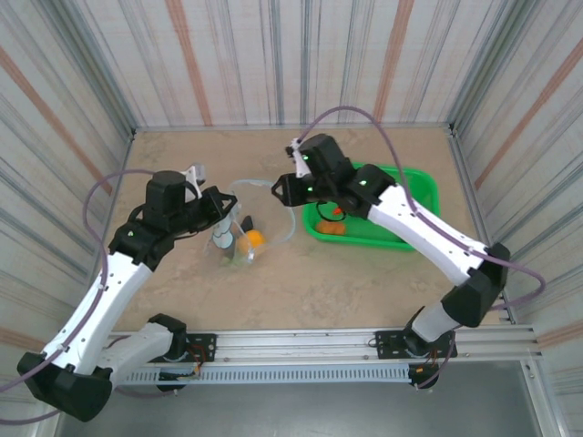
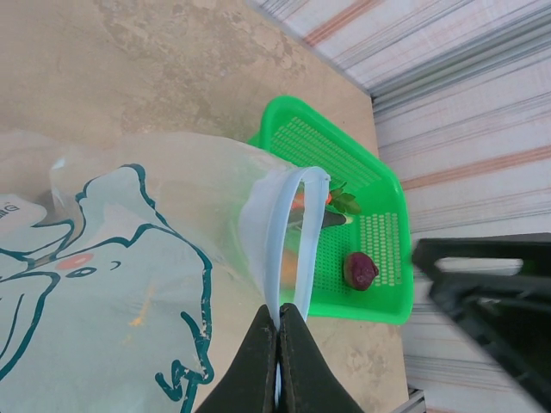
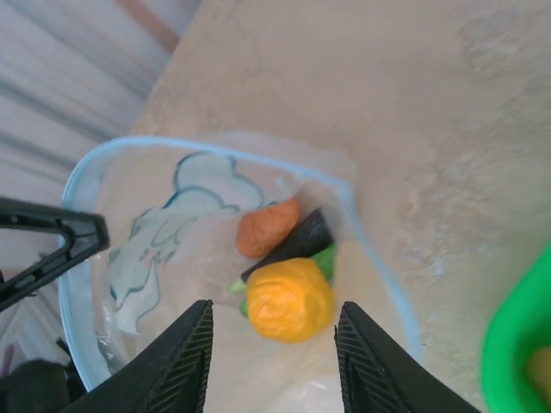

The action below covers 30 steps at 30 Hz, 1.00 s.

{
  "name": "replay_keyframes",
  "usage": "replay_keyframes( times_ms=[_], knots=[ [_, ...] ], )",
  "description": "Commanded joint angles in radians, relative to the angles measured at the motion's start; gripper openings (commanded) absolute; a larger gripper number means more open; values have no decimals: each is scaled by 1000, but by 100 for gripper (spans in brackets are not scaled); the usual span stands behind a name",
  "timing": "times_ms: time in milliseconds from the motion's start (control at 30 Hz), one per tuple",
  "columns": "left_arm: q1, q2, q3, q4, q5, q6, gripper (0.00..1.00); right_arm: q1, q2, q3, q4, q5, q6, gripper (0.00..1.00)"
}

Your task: Place the food in the zip-top bag and seal the zipper

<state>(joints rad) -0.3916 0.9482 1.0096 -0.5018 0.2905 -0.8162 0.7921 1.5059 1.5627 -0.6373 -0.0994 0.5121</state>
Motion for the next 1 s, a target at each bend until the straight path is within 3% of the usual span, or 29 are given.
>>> replay_keyframes(
  times_ms=[0,167,300,700,967],
  knots=[
    [11,-30,-5,-17,-27,14,0,-85,-70,-83,-54,57,32,36],
    [19,-52,4,-44,-47,32,0,-225,-91,-215,-144,80,28,34],
    [24,-65,9,-66,-67,34,0,-247,-36,-305,-143,53,4,32],
    [41,-130,-6,-119,-134,40,0,-131,225,-294,-92,-67,-47,31],
    [49,-154,17,-164,-175,64,0,1,270,-316,30,-231,107,34]
  ],
)
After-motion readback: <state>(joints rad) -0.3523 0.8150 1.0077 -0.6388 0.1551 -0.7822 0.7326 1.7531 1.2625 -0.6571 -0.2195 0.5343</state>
